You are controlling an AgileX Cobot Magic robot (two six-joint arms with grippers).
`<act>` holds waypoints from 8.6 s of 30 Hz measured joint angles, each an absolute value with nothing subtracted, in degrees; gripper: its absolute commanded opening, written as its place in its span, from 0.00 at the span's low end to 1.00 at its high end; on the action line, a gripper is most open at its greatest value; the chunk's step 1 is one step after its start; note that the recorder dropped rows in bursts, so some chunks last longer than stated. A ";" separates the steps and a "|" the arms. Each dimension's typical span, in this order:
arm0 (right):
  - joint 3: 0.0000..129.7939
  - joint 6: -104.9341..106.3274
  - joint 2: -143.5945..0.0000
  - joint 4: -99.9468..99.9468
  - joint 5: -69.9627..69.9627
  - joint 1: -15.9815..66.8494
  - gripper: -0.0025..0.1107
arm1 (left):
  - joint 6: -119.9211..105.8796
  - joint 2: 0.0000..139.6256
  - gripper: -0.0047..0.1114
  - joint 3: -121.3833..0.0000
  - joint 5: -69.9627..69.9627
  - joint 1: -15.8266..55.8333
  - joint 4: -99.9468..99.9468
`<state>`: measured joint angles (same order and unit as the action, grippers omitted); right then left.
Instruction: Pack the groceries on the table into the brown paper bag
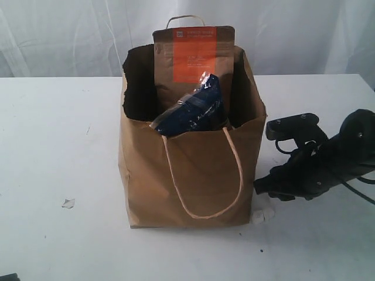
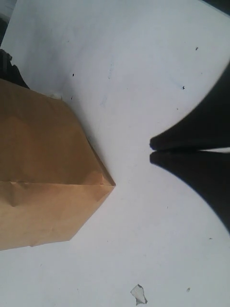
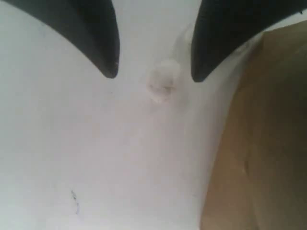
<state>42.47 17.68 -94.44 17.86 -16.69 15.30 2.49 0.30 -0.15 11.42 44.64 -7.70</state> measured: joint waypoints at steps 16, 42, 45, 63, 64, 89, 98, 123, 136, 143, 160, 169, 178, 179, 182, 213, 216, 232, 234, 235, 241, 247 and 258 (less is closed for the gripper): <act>45.01 18.58 -100.39 17.86 -17.49 16.01 0.23 | 2.49 0.30 0.04 -0.15 11.42 44.64 -7.70; 45.01 18.83 -83.54 16.87 -22.26 16.01 0.02 | 2.49 0.30 0.04 -0.15 11.42 44.64 -7.70; 45.01 16.87 -78.81 15.20 -23.12 15.55 0.02 | 2.49 0.30 0.04 -0.15 11.42 44.64 -7.70; 54.83 11.83 -55.33 10.42 -36.37 18.10 0.02 | 2.49 0.30 0.04 -0.15 11.42 44.64 -7.70; 57.11 11.95 -55.33 10.64 -37.80 20.06 0.02 | 2.49 0.30 0.04 -0.15 11.42 44.64 -7.70; 74.66 12.11 -74.56 4.29 -53.03 33.65 0.21 | 2.49 0.30 0.04 -0.15 11.42 44.64 -7.70; 74.66 12.11 -74.42 4.19 -52.25 33.65 0.48 | 2.49 0.30 0.04 -0.15 11.42 44.64 -7.70; 60.62 -9.88 -45.33 -16.79 -58.47 31.33 0.48 | 2.49 0.30 0.04 -0.15 11.42 44.64 -7.70; 41.69 28.60 -50.46 7.98 -53.35 21.13 0.48 | 2.49 0.30 0.04 -0.15 11.42 44.64 -7.70; 38.63 56.36 -61.65 17.24 -43.93 17.67 0.48 | 2.49 0.30 0.04 -0.15 11.42 44.64 -7.70; 38.63 88.23 -86.83 22.23 -32.69 16.94 0.48 | 2.49 0.30 0.04 -0.15 11.42 44.64 -7.70; 39.42 88.55 -92.86 23.24 -24.41 16.94 0.48 | 2.49 0.30 0.04 -0.15 11.42 44.64 -7.70; 42.59 88.67 -97.58 23.50 -25.27 16.94 0.48 | 2.49 0.30 0.04 -0.15 11.42 44.64 -7.70; 42.82 88.67 -97.90 23.50 -25.53 16.94 0.47 | 2.49 0.30 0.04 -0.15 11.42 44.64 -7.70; 43.92 88.67 -98.73 23.62 -26.10 16.94 0.38 | 2.49 0.30 0.04 -0.15 11.42 44.64 -7.70; 35.05 71.05 -90.82 23.32 -26.10 14.41 0.02 | 2.49 0.30 0.04 -0.15 11.42 44.64 -7.70; 33.96 66.29 -87.11 23.41 -24.68 14.27 0.02 | 2.49 0.30 0.04 -0.15 11.42 44.64 -7.70; 36.94 33.88 -63.94 23.51 -26.70 14.27 0.02 | 2.49 0.30 0.04 -0.15 11.42 44.64 -7.70; 39.67 31.85 -62.03 23.11 -28.69 14.27 0.02 | 2.49 0.30 0.04 -0.15 11.42 44.64 -7.70; 41.51 30.70 -61.24 22.72 -29.83 14.27 0.02 | 2.49 0.30 0.04 -0.15 11.42 44.64 -7.70; 55.00 26.10 -60.15 19.12 -35.52 14.27 0.02 | 2.49 0.30 0.04 -0.15 11.42 44.64 -7.70; 67.54 24.48 -64.87 18.35 -43.46 16.73 0.02 | 2.49 0.30 0.04 -0.15 11.42 44.64 -7.70; 83.15 23.68 -79.51 13.12 -53.77 25.39 0.02 | 2.49 0.30 0.04 -0.15 11.42 44.64 -7.70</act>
